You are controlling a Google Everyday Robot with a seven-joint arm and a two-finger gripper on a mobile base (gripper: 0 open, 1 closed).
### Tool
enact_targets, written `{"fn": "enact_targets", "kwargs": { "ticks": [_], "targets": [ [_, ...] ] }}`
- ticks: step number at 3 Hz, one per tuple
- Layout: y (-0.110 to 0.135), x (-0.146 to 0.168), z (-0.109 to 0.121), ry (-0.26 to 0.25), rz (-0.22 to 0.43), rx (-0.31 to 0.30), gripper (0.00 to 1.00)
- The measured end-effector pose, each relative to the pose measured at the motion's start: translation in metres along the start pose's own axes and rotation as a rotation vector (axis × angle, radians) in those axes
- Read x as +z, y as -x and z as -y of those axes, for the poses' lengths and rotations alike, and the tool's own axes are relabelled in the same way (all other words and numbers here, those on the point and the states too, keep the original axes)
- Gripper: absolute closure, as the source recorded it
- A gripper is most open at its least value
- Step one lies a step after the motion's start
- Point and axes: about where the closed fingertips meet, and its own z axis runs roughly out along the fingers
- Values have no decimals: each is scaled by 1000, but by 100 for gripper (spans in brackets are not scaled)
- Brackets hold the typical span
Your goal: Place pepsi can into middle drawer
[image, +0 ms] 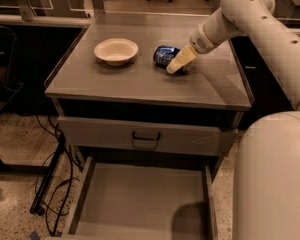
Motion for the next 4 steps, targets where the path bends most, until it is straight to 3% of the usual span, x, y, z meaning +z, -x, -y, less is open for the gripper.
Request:
{"fn": "enact_targets", "kwargs": {
  "ticks": [1,4],
  "targets": [
    [2,-1,4,-7,7,0,19],
    [2,-1,4,-7,7,0,89]
  ]
}}
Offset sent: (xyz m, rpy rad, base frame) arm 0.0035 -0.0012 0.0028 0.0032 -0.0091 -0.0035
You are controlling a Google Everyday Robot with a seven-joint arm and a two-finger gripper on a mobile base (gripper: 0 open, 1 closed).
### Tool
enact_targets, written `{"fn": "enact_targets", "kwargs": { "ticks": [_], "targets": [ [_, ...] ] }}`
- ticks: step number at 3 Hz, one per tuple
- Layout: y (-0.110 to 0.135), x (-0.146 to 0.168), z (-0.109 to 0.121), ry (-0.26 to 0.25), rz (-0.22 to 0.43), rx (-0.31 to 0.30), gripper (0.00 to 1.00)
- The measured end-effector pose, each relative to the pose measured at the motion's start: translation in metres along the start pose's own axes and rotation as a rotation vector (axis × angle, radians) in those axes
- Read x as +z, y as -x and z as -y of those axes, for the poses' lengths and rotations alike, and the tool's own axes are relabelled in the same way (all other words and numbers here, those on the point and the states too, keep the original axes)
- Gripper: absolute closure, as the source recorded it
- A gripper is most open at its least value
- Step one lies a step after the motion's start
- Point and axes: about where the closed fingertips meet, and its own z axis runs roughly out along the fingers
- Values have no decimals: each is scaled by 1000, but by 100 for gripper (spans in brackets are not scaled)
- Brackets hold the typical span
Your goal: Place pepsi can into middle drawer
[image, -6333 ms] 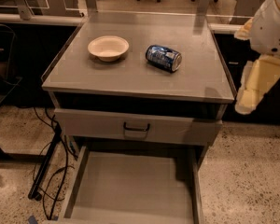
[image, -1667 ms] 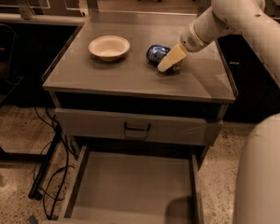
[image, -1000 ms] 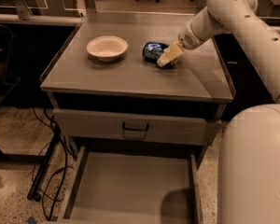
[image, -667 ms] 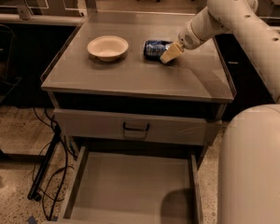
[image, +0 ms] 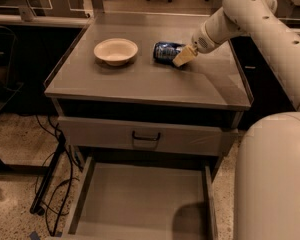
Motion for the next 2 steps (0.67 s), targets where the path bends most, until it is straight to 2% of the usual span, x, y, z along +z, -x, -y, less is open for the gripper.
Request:
{"fn": "enact_targets", "kwargs": {
  "ticks": [1,2],
  "targets": [
    [0,0,0,0,0,0,100],
    [0,-5,4,4,-9,4,100]
  ]
}}
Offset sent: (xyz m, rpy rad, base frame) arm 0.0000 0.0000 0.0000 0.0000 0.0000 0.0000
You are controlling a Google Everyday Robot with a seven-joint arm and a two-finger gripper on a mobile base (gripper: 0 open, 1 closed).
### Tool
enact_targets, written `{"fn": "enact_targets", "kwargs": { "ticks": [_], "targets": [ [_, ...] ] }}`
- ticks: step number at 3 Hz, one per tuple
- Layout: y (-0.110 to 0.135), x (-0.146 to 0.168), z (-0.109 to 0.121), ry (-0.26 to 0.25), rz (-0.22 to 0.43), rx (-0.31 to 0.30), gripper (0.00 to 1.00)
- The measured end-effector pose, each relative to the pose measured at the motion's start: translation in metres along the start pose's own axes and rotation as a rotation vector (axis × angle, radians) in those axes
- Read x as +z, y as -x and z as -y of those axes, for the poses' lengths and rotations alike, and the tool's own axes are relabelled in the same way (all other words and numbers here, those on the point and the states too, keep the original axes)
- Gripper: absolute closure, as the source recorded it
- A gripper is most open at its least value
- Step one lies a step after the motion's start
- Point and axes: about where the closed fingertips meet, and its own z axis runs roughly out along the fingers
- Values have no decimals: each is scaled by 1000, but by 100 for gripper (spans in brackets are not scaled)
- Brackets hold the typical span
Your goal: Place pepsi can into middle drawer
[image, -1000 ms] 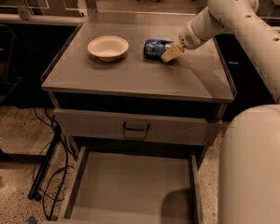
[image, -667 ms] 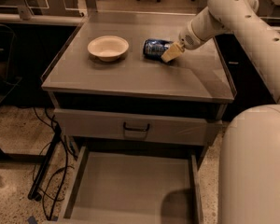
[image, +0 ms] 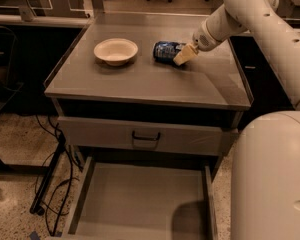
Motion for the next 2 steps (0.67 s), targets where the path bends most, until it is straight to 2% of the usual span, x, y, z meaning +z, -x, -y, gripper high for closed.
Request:
{"fn": "enact_targets", "kwargs": {
  "ticks": [2],
  "targets": [
    [-5,-41,18,-21,19,7,100]
  ]
}}
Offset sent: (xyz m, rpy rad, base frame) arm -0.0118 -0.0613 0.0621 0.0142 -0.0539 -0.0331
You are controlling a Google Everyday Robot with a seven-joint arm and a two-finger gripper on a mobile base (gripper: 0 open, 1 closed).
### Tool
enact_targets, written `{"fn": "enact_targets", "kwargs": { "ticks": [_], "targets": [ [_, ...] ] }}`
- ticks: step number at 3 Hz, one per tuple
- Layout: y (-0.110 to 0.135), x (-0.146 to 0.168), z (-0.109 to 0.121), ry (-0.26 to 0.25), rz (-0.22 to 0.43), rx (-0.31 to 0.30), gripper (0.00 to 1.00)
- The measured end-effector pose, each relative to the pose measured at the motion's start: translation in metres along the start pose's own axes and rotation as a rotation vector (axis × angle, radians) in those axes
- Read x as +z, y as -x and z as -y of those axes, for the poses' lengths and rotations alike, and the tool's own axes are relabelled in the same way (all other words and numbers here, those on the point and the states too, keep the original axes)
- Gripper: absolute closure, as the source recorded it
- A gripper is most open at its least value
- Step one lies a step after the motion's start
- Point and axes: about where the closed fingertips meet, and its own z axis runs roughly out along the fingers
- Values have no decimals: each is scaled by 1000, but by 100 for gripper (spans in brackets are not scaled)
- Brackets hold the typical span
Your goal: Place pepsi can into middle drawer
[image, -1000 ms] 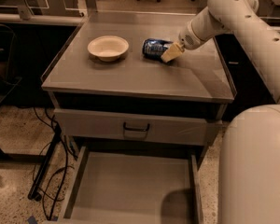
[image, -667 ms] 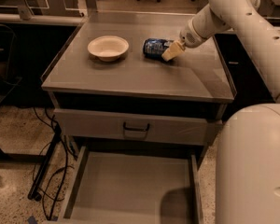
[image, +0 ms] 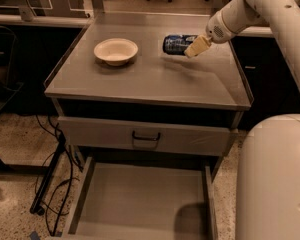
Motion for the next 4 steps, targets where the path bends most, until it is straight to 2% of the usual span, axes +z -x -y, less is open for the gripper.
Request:
{"fn": "enact_targets", "kwargs": {
  "ticks": [1,2,3,4],
  "targets": [
    [-4,-27,1,-8,24,-7,100],
    [-13,-70,-12,-17,66,-15,100],
    [-32,-96,-39,-12,77,-2,100],
    [-41,-86,-47,11,56,4,100]
  ]
}}
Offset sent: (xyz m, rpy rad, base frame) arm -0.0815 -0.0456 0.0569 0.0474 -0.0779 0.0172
